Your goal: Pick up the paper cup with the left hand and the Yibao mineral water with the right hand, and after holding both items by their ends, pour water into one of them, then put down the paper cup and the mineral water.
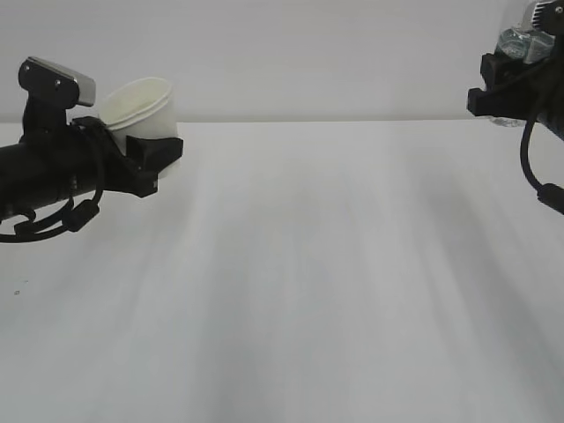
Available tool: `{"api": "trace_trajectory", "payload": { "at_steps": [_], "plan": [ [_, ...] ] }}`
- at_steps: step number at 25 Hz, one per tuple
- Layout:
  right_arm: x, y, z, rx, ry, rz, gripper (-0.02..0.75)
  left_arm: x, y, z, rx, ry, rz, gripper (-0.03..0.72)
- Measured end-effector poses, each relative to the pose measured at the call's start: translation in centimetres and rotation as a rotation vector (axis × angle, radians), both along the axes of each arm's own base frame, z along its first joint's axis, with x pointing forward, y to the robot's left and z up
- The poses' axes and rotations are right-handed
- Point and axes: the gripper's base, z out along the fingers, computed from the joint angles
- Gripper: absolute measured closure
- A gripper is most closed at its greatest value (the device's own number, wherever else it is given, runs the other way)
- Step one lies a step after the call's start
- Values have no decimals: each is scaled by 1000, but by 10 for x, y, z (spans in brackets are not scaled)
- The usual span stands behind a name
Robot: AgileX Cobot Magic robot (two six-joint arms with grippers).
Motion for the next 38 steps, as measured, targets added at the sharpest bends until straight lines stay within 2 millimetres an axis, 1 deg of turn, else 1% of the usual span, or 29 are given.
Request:
{"api": "trace_trajectory", "payload": {
  "at_steps": [18,38],
  "plan": [
    [0,0,0,1,2,0,294,11,33,1,-25,4,129,315],
    [0,0,0,6,3,-5,294,18,67,1,-24,2,230,315]
  ]
}}
